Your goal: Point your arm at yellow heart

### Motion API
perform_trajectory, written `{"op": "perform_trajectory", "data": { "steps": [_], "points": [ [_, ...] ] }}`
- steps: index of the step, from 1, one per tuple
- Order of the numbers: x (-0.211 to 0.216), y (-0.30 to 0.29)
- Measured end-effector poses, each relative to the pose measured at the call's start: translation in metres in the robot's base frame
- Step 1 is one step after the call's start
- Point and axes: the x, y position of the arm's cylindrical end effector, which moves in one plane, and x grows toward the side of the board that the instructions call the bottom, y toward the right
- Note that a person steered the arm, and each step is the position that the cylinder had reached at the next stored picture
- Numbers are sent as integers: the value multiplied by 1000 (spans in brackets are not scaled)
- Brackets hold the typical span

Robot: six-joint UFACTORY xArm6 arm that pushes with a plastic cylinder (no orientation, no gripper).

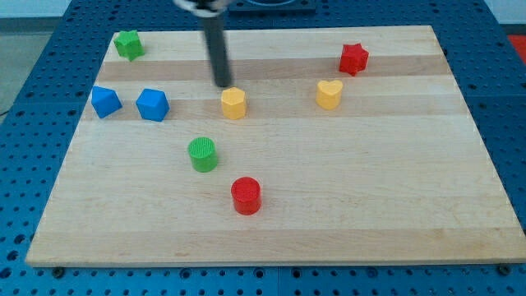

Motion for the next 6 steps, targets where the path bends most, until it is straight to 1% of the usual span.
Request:
{"op": "perform_trajectory", "data": {
  "steps": [1, 2, 3, 4, 5, 6],
  "points": [
    [0, 96],
    [-3, 144],
    [-8, 149],
    [-2, 162],
    [11, 163],
    [10, 163]
  ]
}}
